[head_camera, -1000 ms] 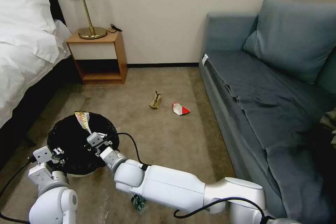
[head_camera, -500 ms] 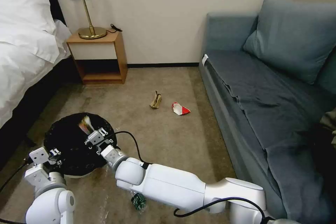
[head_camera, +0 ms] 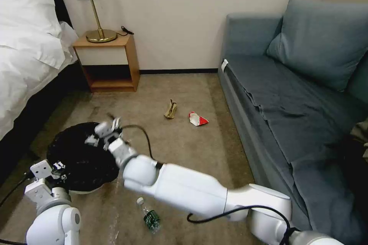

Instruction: Pick up the trash bin, then pick up the garbage on the floor and place it into the trash bin.

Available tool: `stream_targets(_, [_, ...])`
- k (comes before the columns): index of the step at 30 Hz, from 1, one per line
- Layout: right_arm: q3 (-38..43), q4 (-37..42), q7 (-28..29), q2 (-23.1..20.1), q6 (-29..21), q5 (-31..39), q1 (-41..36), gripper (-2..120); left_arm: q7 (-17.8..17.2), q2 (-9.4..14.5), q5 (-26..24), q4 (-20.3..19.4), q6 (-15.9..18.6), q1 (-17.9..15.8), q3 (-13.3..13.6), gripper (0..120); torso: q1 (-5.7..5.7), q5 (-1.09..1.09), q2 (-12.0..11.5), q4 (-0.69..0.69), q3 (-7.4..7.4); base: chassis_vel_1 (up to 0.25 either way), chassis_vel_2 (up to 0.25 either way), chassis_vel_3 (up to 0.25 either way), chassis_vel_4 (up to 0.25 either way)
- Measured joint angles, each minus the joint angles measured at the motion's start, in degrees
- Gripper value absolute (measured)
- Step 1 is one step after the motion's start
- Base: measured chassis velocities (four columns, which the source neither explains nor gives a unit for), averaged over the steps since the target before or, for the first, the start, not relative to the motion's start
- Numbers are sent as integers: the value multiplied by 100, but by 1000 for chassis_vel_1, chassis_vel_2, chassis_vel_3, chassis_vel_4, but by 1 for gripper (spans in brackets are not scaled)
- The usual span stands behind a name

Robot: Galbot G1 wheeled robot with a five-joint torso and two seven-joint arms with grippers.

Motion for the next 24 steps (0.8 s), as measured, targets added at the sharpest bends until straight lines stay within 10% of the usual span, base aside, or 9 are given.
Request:
stream_targets(5, [365, -11, -148, -420, -1227, -385, -113, 100, 42, 70, -104, 23, 1, 12, -145, 5, 0, 1, 0, 1, 0, 0, 0, 0, 0])
stream_targets(13, [242, -278, -753, -814, -1789, -115, -688, 100, 86, 96, -188, 36, -18, 32, -221, 5, 0, 1, 0, 0, 0, 0, 0, 0, 0])
stream_targets(24, [-101, -27, -942, -1003, -2754, 2418, -870, 100, 150, 86, -288, 17, -84, 130, -426, 5, 0, 1, 0, 1, 0, 0, 0, 0, 0])
